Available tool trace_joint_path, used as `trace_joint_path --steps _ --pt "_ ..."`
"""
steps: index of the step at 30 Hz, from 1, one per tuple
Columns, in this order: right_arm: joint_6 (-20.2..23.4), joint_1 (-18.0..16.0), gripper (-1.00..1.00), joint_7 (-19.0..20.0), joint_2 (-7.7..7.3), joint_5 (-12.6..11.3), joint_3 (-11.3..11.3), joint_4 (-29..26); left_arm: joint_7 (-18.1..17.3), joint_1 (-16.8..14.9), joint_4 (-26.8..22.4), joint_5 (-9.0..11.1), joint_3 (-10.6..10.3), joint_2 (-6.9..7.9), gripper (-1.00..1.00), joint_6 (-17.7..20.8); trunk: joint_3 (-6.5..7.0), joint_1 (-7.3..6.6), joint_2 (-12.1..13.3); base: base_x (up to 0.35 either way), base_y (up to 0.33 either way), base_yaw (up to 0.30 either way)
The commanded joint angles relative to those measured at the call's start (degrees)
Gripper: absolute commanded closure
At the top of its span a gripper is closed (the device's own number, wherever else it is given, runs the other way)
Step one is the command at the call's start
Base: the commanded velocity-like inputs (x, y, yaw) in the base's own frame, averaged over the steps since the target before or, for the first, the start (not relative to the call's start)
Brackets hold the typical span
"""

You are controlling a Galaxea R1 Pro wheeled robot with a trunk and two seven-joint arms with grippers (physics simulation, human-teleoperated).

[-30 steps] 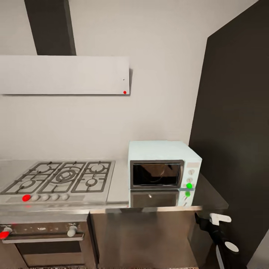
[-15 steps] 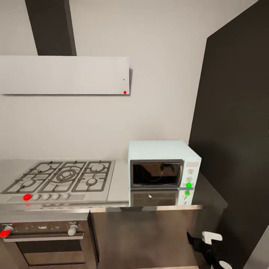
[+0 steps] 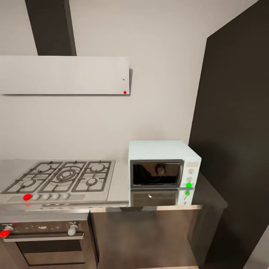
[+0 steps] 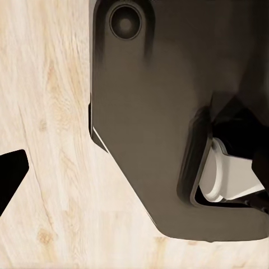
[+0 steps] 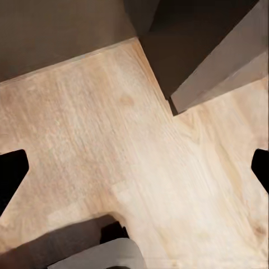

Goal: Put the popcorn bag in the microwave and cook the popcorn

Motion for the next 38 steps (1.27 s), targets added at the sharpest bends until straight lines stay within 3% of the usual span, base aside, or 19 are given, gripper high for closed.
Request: trace_joint_path --steps 1,10,12,14,17,23,38 --pt "-0.36 1.64 -1.00 -0.85 -0.02 0.71 -0.32 0.52 -0.16 0.01 -0.10 0.17 0.31 0.01 -1.00 0.38 -0.01 0.02 -0.03 0.000 0.000 0.000" --pt "0.29 14.95 -1.00 -1.17 1.16 1.11 0.31 0.74 -0.16 0.01 -0.10 0.17 0.31 0.01 -1.00 0.38 -0.01 0.02 -0.03 0.000 0.000 0.000" --pt "0.31 17.26 -1.00 0.08 1.39 1.11 0.38 0.74 -0.16 0.01 -0.10 0.17 0.31 0.01 -1.00 0.38 -0.01 0.02 -0.03 0.000 0.000 0.000" --pt "0.30 19.46 -1.00 4.55 1.59 1.14 0.45 0.74 -0.16 0.00 -0.10 0.17 0.31 0.01 -1.00 0.38 -0.01 0.02 -0.03 0.000 0.000 0.000" --pt "0.21 20.44 -1.00 8.13 1.67 1.18 0.71 0.74 -0.16 0.01 -0.10 0.17 0.31 0.01 -1.00 0.38 -0.01 0.02 -0.03 0.000 0.000 0.000" --pt "-0.46 20.69 -1.00 9.03 1.68 1.16 3.96 0.57 -0.16 0.00 -0.10 0.17 0.31 0.01 -1.00 0.38 -0.01 0.02 -0.03 0.000 0.000 0.000" --pt "-0.97 20.71 -1.00 8.96 1.61 1.11 4.32 0.13 -0.16 -0.01 -0.10 0.17 0.31 0.01 -1.00 0.38 -0.01 0.02 -0.03 0.000 0.000 0.000"
